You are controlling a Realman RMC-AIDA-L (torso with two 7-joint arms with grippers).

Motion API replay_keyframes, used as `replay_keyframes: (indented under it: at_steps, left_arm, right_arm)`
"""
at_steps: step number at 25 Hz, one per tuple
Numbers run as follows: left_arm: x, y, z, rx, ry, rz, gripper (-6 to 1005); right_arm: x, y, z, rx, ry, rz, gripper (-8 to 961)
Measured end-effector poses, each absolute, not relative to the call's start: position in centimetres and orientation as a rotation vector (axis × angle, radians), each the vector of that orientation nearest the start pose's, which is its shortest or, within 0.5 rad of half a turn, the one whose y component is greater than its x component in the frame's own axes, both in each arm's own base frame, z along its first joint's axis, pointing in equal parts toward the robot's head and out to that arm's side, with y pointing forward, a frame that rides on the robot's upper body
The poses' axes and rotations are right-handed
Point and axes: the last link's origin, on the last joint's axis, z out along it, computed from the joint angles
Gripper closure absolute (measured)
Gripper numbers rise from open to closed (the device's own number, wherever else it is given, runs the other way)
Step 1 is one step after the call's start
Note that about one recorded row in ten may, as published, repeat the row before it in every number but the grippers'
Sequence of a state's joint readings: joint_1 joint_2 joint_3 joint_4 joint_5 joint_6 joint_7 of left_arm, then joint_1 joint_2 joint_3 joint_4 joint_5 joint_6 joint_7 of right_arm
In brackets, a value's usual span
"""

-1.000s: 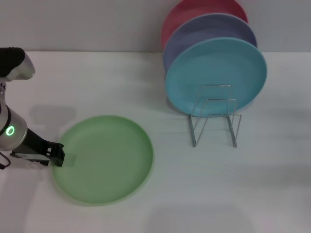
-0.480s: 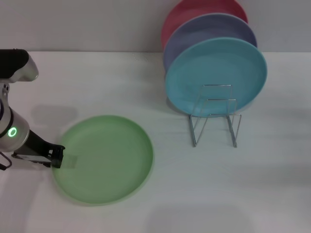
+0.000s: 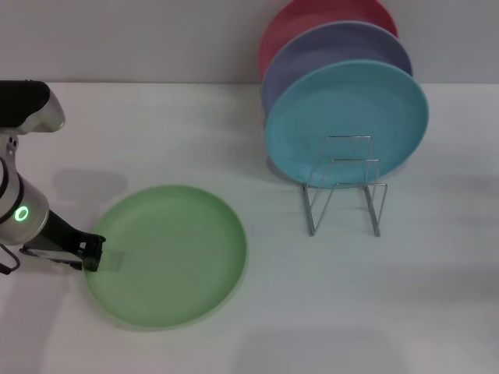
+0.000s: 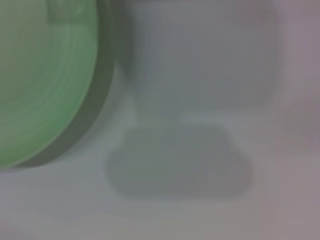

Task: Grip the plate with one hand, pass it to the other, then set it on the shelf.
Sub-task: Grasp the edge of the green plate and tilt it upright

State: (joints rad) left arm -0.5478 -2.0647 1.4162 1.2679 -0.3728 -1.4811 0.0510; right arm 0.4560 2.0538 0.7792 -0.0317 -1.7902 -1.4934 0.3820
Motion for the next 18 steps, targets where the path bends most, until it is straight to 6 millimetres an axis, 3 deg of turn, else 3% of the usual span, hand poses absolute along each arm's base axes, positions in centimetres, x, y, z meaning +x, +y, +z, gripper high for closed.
replay_keyframes:
  at_steps: [7, 10, 18]
  left_arm:
    - [-23.46, 35.29, 0.43, -2.037, -1.496, 0.511, 852]
    - [-23.46, 35.28, 0.47, -2.037, -1.496, 0.513, 937]
    - [-23.17, 35.39, 0.66, -2.051, -1.474, 0.512, 941]
  right_arm:
    - [36.22, 30.54, 8.99, -1.064, 0.477, 0.922, 309]
    - [36.28, 30.44, 8.93, -1.064, 0.48, 0.921, 308]
    - [36.38, 30.23, 8.76, -1.061, 0.487, 0.921, 307]
